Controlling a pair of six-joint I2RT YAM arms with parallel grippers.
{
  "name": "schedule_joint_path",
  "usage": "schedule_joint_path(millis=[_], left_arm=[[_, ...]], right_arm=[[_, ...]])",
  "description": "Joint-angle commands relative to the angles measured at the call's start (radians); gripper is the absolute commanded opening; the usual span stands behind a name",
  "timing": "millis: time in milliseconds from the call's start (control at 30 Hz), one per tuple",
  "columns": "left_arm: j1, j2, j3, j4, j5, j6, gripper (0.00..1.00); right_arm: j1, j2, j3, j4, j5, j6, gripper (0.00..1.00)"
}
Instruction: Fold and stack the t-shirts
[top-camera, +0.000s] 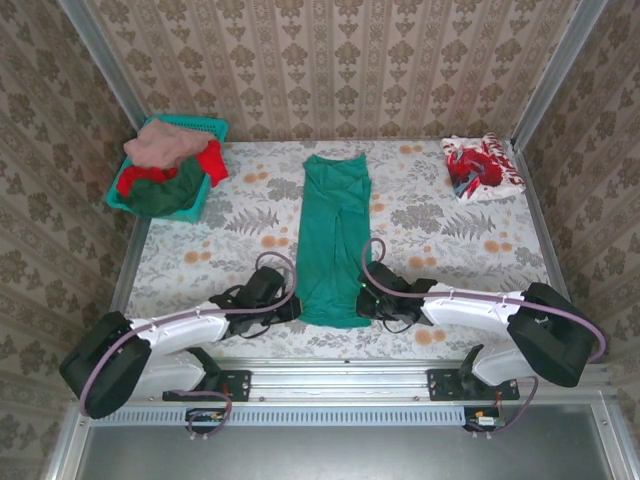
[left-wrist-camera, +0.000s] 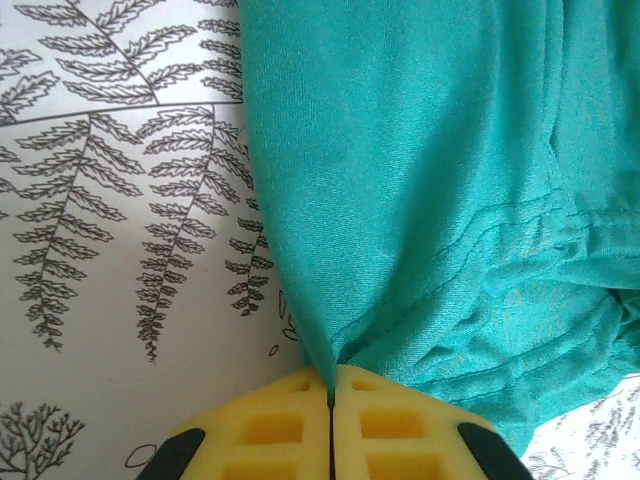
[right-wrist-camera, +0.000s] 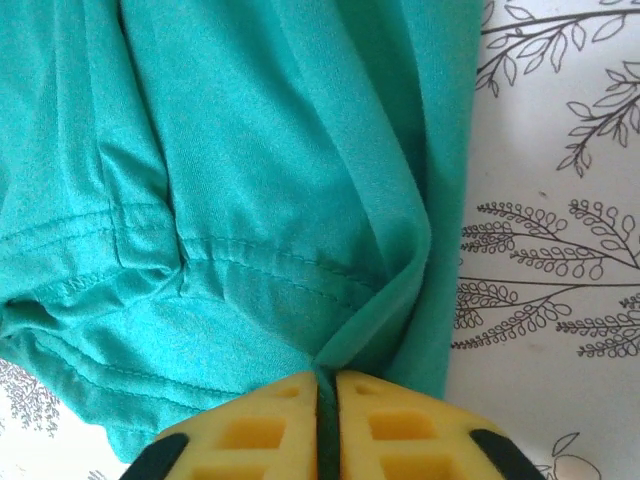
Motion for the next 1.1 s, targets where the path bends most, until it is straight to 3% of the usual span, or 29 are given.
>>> schedule_joint_path(millis=[0,33,200,400,800,1067], left_arm=[[-0.004,-0.024,0.034,0.008,0.03,0.015,0.02],[-0.004,-0.03,0.045,-0.006,0.03,0.018,0.0],[0.009,-0.076,0.122,-0.108,0.007,0.051,0.0],[0.143,-0.031,0.253,-0.152,0.059,0.1,0.0],[0.362,0.421,0.746,-0.228,0.244,0.274,0.0],[0.465,0.743,1.073,-0.391,0.336,0.368,0.0]], right_arm=[[0.006,-0.029,0.001,-0.053,0.029,-0.008,0.04],[0.005,-0.034,0.008,-0.063,0.032,-0.014,0.0],[-0.019,-0.084,0.049,-0.103,0.051,-0.051,0.0],[-0.129,-0.079,0.167,-0.132,0.026,-0.158,0.0],[-0.401,0.324,0.613,-0.164,-0.138,-0.34,0.0],[-0.489,0.598,0.884,-0.206,-0.212,-0.378,0.0]])
